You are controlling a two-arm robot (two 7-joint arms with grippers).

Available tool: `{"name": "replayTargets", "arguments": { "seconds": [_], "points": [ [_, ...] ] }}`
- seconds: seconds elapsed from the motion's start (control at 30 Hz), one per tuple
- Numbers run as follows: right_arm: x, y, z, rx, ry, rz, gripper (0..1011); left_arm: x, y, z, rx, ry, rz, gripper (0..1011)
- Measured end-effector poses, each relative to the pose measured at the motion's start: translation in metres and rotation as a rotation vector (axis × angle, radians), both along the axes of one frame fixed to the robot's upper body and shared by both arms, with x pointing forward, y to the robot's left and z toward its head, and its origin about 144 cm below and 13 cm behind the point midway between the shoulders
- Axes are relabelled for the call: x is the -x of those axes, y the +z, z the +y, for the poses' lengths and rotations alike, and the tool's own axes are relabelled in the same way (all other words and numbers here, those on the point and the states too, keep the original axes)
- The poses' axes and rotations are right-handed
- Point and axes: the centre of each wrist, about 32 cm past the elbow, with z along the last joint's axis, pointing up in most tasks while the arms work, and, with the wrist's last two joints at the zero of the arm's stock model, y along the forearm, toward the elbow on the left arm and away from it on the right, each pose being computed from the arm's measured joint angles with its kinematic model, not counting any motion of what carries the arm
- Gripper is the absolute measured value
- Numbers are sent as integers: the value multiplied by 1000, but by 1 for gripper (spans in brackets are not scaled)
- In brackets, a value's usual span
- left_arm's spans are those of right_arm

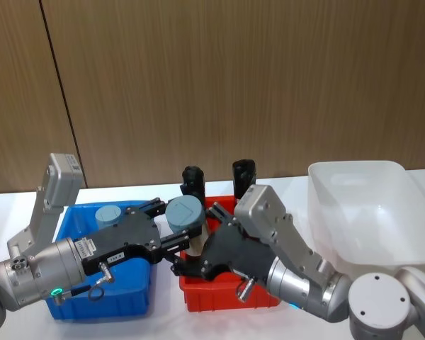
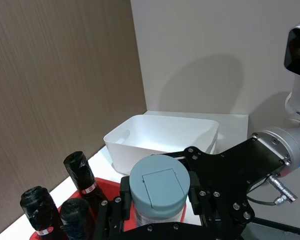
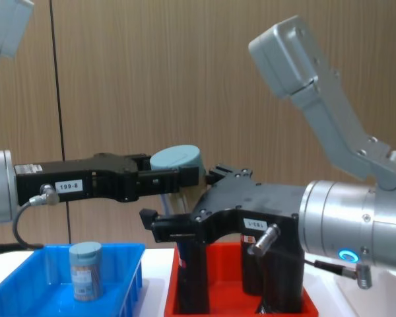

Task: Pick the cotton swabs from the blue box and place them into the white box.

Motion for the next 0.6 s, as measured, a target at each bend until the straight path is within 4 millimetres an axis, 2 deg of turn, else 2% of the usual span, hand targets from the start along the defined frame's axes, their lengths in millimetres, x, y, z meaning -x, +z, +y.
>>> {"name": "replayTargets", "arguments": {
  "seconds": [0.17, 0.33, 0.4, 0.6],
  "points": [
    [1, -1, 1, 7, -7, -12, 1001, 0, 0, 0, 0, 0, 0, 671],
    [1, -2, 1, 10, -20, -24, 907, 0, 0, 0, 0, 0, 0, 671],
    [1, -2, 1, 9, -25, -28, 837, 0, 0, 0, 0, 0, 0, 670],
    [2, -2, 2, 6, -31, -35, 762, 0, 0, 0, 0, -1, 0, 671]
  ]
}}
